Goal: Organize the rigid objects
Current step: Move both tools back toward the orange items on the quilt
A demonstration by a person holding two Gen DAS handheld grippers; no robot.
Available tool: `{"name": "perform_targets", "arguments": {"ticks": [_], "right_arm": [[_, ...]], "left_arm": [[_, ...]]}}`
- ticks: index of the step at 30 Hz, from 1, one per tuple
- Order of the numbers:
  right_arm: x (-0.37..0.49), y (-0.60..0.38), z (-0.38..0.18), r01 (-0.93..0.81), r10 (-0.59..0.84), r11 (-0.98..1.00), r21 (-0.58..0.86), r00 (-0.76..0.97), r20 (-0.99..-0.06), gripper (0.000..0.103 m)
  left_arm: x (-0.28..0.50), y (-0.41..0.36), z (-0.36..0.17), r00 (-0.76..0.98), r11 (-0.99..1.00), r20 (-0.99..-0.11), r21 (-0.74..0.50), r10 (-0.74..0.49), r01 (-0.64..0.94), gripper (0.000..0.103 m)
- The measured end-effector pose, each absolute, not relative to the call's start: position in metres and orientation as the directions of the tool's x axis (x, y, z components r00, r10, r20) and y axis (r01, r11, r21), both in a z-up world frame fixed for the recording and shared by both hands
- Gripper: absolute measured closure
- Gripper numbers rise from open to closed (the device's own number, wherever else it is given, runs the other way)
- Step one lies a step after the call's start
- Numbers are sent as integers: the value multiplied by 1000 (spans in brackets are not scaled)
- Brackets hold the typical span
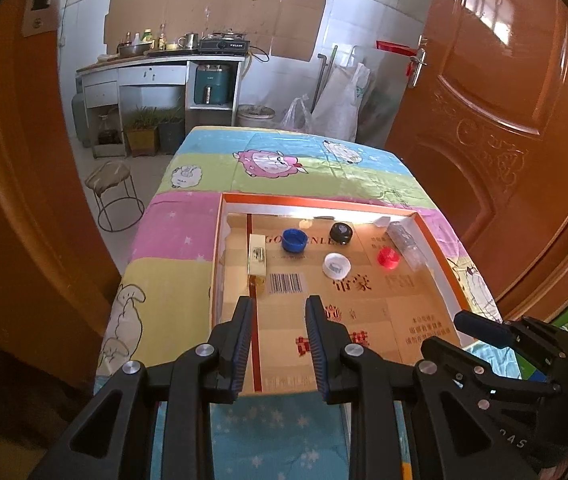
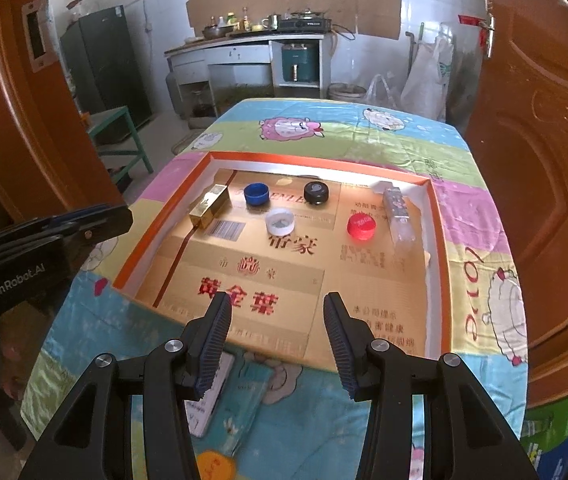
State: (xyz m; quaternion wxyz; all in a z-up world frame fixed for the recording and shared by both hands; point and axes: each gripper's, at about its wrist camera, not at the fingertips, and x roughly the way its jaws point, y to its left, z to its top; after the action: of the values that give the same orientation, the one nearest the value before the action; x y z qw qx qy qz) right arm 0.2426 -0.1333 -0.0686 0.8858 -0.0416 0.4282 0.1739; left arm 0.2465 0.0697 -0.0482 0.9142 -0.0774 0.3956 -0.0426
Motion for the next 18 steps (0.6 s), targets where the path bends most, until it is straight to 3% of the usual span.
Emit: {"name": "perform_targets", "arguments": {"ticks": [18], "right_arm": [[183,-141,-73,-315,253,946,75,574,-779,54]], "left_arm": [[186,57,-57,682,978,-706,-194,-191,73,76]]}}
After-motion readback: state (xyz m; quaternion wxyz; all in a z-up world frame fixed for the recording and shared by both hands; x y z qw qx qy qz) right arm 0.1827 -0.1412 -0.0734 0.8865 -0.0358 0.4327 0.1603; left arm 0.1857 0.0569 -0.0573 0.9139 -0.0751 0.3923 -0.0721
